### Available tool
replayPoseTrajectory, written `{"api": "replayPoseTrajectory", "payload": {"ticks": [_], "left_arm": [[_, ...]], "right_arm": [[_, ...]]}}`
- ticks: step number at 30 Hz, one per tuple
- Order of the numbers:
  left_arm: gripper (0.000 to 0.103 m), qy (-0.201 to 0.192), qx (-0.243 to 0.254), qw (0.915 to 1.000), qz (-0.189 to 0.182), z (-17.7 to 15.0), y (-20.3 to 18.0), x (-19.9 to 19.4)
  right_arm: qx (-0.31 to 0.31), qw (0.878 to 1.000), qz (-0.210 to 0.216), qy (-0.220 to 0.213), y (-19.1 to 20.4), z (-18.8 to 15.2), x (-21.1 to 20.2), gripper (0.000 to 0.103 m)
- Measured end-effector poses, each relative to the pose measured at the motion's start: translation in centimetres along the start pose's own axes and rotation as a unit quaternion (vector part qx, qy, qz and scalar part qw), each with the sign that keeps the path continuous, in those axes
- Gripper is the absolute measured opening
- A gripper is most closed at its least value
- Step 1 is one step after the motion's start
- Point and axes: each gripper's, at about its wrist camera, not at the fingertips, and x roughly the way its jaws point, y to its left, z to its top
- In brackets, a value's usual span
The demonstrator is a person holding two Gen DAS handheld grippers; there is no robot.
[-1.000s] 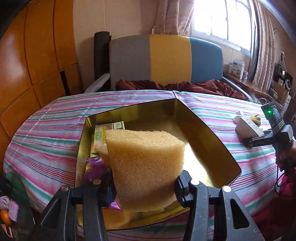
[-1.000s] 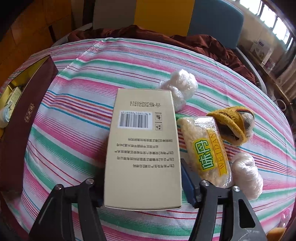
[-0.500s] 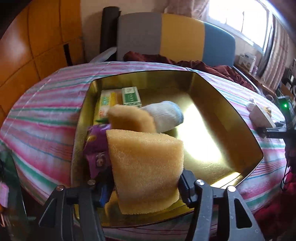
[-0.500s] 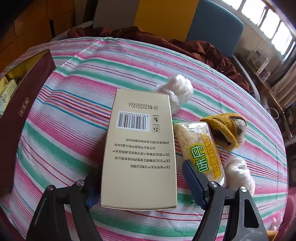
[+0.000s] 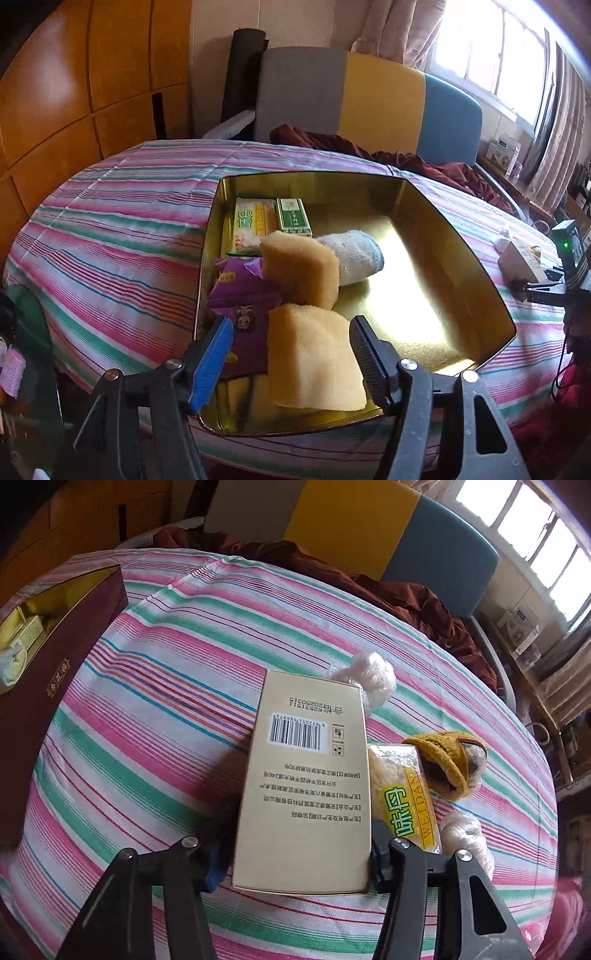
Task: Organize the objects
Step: 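Lower the yellow sponge into the gold tray and open the left tool, then carry the beige box over the gold tray and open the right tool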
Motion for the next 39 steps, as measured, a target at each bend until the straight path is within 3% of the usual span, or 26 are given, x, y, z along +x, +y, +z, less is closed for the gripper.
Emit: {"api": "replayPoseTrajectory", "payload": {"ticks": [7,10,16,20,24,27,31,33,39], "left_arm": [[0.066,-0.01,-0.033,0.9993,0.013,0.8,1.9,-0.7],[0.066,-0.016,-0.045,0.9988,0.014,1.0,2.5,-0.9],[0.066,-0.038,-0.045,0.9982,0.013,1.2,2.6,-1.9],[0.066,-0.043,-0.047,0.9979,0.014,1.3,2.7,-2.2],[0.066,-0.041,-0.045,0.9978,0.024,1.4,2.7,-2.3],[0.066,-0.04,-0.046,0.9975,0.034,1.3,2.7,-2.3],[0.066,-0.04,-0.045,0.9975,0.037,1.2,2.7,-2.2],[0.066,-0.04,-0.042,0.9976,0.036,1.2,2.6,-2.2],[0.066,-0.048,-0.036,0.9975,0.037,1.2,2.2,-2.6]], "right_arm": [[0.052,0.998,0.022,-0.031,-1.3,0.5,-2.6,0.051],[0.094,0.991,0.069,-0.061,-0.9,1.1,-5.3,0.051],[0.054,0.979,0.162,-0.108,7.7,3.7,-10.7,0.051],[0.014,0.973,0.207,-0.098,14.8,5.6,-11.6,0.051],[-0.005,0.973,0.223,-0.066,20.5,6.4,-10.2,0.051],[-0.017,0.97,0.24,-0.036,23.6,6.1,-8.8,0.058],[-0.039,0.955,0.293,-0.016,26.1,4.9,-8.3,0.06],[-0.047,0.945,0.323,-0.014,26.6,4.5,-8.4,0.067],[-0.028,0.941,0.336,-0.032,25.2,4.4,-9.1,0.082]]}}
